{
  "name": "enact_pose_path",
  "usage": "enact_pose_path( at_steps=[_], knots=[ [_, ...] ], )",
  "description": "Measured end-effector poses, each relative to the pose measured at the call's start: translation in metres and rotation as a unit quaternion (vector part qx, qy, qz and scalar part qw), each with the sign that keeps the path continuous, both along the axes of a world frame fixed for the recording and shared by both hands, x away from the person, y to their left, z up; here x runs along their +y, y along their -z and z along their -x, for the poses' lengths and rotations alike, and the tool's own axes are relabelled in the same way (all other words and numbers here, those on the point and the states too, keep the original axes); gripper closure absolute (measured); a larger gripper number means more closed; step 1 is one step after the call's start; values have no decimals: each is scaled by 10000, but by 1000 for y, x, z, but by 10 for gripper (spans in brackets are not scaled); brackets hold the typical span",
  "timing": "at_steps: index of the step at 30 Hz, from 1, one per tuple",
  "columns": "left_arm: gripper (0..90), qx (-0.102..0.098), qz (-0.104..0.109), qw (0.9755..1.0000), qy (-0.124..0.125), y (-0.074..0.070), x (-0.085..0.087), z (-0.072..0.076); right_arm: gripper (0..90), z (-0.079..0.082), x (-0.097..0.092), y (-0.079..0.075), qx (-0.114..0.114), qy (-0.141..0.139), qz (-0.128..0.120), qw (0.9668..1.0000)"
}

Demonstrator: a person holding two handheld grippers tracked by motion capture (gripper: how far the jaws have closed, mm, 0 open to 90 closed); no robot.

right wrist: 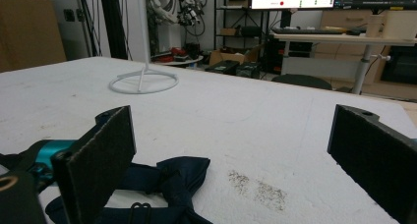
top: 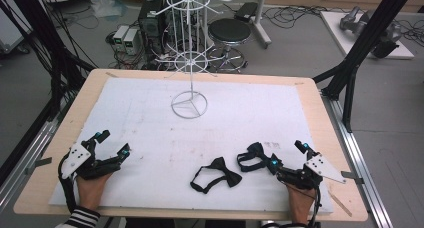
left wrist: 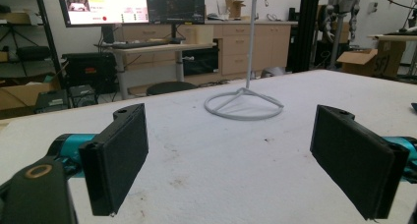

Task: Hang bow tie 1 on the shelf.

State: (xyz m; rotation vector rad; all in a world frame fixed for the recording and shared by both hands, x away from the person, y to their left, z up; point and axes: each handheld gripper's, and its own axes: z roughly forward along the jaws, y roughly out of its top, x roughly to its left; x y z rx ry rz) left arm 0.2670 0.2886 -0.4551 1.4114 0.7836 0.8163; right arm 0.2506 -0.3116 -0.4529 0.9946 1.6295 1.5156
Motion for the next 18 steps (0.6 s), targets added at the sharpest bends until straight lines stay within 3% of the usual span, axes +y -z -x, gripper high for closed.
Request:
enact_pose_path(
  at_steps=[18],
  knots=[
    [149,-7,26,10000,-14,0,0,1,33,1,-1,0,-12,50,-59,10000]
  ],
)
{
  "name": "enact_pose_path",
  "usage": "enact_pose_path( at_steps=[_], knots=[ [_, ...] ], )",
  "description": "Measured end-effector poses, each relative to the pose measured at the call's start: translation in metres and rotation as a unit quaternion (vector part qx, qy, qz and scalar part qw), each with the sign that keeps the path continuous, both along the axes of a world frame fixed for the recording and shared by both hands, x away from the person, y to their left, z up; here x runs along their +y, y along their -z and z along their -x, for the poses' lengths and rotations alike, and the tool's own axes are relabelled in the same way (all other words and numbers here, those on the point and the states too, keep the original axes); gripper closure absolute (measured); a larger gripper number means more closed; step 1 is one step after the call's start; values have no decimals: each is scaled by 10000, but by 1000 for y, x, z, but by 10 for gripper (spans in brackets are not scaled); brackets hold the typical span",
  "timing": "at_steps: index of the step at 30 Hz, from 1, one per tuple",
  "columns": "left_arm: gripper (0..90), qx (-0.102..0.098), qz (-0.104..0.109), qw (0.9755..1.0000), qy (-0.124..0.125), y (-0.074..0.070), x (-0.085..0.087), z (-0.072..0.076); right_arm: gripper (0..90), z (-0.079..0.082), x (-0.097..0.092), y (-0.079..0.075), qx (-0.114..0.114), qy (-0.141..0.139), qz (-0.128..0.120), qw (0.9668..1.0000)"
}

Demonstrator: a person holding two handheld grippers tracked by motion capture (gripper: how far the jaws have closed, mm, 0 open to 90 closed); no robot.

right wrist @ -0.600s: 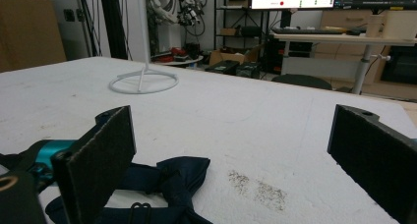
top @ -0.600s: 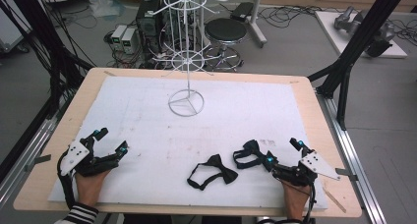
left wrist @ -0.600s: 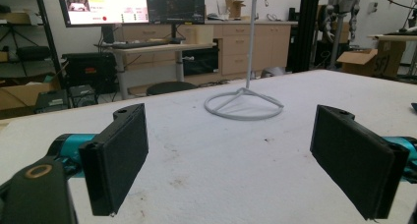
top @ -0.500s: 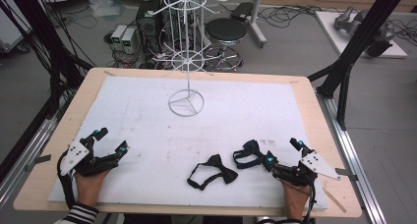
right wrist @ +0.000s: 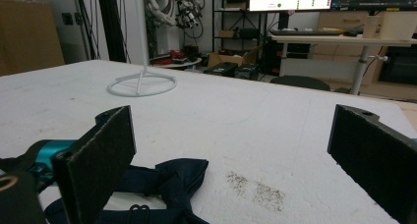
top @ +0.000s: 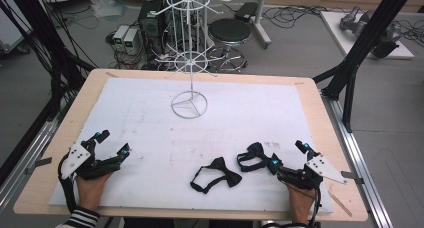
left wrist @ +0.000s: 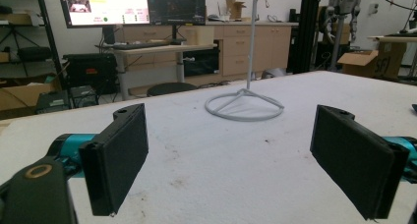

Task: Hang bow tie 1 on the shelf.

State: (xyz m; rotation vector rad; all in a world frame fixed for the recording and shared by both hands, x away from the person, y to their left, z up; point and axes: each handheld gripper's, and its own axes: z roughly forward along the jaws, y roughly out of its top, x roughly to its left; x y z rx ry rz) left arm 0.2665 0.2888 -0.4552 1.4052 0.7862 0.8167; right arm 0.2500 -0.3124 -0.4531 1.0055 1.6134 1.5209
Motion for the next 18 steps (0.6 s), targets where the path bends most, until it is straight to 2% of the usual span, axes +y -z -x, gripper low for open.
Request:
enact_pose_path(
  at_steps=[4,8,12,18],
  knots=[
    [149,3,13,10000,-2,0,0,0,34,0,-1,0,19,15,-47,10000],
    [149,-1,7,10000,-6,0,0,0,33,-1,-3,-4,158,-55,-168,9997],
    [149,0,16,10000,-12,0,1,0,33,-1,-6,-17,113,-127,-253,9995],
    [149,2,1,10000,-13,0,1,0,33,-2,-13,-36,107,-156,-172,9997]
  ],
)
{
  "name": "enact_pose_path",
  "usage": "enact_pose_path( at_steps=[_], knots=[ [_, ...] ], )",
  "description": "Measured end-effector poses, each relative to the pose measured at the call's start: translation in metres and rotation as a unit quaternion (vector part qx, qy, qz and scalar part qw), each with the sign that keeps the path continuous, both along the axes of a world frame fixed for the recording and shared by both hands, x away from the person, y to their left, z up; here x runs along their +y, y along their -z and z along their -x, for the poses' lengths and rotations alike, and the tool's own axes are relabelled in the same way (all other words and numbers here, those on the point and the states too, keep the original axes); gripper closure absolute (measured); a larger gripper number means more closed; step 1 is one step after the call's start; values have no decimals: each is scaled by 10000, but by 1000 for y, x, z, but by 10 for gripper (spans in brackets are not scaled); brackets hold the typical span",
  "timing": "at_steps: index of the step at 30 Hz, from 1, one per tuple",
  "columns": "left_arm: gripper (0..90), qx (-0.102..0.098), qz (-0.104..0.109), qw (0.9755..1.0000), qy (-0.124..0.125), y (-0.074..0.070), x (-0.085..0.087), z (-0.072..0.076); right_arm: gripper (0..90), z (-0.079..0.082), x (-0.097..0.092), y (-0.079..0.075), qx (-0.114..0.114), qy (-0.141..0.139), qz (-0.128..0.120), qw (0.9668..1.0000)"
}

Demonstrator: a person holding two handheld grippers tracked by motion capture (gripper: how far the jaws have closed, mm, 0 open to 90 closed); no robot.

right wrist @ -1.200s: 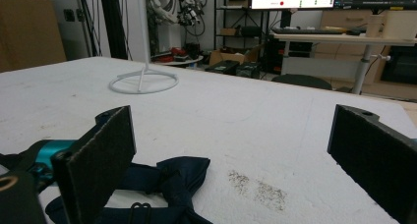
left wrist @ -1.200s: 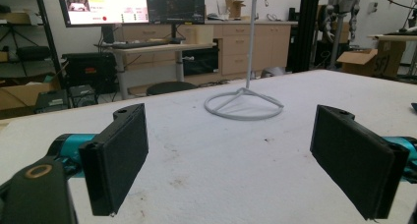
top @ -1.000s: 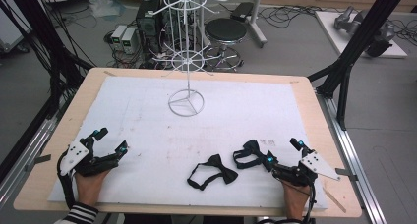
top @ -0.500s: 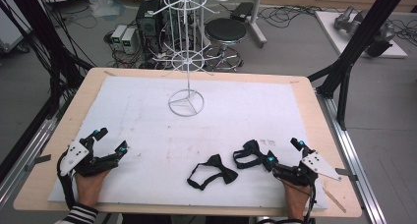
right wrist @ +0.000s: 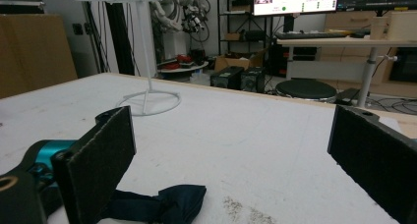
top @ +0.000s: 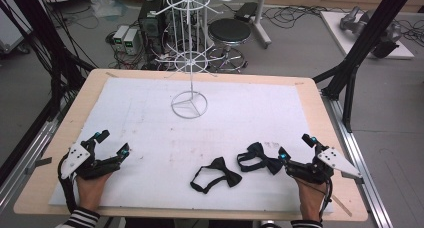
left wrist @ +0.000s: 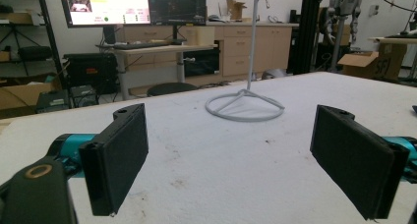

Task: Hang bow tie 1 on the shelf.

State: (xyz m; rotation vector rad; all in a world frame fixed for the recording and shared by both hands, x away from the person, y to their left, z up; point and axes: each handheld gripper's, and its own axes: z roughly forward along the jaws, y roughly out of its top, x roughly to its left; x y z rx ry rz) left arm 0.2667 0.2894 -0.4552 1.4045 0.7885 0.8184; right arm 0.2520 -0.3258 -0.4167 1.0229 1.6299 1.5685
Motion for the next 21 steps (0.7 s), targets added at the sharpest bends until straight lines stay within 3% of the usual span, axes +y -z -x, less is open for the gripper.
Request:
enact_pose_path(
  at_steps=[8,12,16,21],
  knots=[
    [149,-4,17,10000,-5,0,0,0,33,-1,-7,-18,96,-97,131,9998],
    [149,-9,19,10000,-1,0,0,0,33,-6,-9,-29,258,-241,32,9994],
    [149,-8,19,10000,-3,0,0,0,33,-11,-10,-39,368,-290,164,9988],
    [149,4,21,10000,-8,0,0,0,33,-23,-5,-53,762,-429,559,9946]
  ],
)
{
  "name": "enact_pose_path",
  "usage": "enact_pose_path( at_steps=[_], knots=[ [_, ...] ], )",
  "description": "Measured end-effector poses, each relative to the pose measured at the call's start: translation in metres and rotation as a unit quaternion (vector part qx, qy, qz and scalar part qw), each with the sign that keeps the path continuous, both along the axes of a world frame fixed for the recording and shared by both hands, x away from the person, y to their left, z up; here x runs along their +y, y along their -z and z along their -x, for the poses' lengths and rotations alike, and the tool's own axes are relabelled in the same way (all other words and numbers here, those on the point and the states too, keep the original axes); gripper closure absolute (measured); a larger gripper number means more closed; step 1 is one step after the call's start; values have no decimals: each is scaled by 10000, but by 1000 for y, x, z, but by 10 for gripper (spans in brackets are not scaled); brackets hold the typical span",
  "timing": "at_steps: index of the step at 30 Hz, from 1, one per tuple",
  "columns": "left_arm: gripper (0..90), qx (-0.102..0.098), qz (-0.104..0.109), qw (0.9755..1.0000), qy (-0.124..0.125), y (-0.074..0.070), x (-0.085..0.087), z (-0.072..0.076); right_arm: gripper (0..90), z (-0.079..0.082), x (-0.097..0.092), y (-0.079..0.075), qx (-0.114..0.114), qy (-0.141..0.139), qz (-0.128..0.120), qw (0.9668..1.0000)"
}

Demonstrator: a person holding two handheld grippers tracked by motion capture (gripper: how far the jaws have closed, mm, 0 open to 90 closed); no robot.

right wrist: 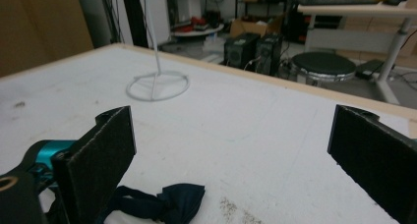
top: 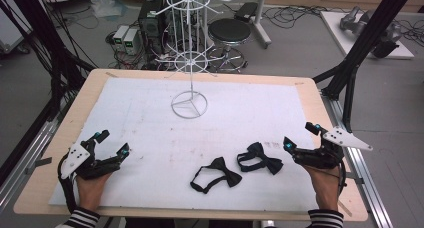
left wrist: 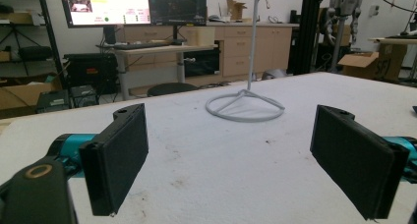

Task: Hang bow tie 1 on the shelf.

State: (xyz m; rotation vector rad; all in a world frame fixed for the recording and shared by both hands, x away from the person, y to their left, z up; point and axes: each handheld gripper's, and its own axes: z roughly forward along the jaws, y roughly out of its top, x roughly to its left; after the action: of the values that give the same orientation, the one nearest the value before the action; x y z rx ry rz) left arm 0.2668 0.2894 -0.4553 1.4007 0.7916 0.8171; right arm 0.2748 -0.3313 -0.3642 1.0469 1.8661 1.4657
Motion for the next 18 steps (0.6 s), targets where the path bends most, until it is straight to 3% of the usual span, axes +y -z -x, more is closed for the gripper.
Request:
enact_pose_path(
  at_steps=[2,3,4,7,12,18],
  knots=[
    [149,5,4,10000,5,0,0,0,33,-5,5,-3,191,-111,244,9995],
    [149,6,10,10000,0,0,0,0,33,-5,5,-3,191,-111,244,9995],
    [149,6,8,10000,-1,0,0,0,34,-9,12,-7,346,-247,466,9980],
    [149,3,-2,10000,0,0,0,0,34,-15,20,-11,520,-385,738,9952],
    [149,1,0,10000,3,0,0,0,35,-24,29,-17,866,-566,1067,9889],
    [149,1,3,10000,0,0,0,0,35,-33,36,-21,1229,-747,1500,9782]
  ],
)
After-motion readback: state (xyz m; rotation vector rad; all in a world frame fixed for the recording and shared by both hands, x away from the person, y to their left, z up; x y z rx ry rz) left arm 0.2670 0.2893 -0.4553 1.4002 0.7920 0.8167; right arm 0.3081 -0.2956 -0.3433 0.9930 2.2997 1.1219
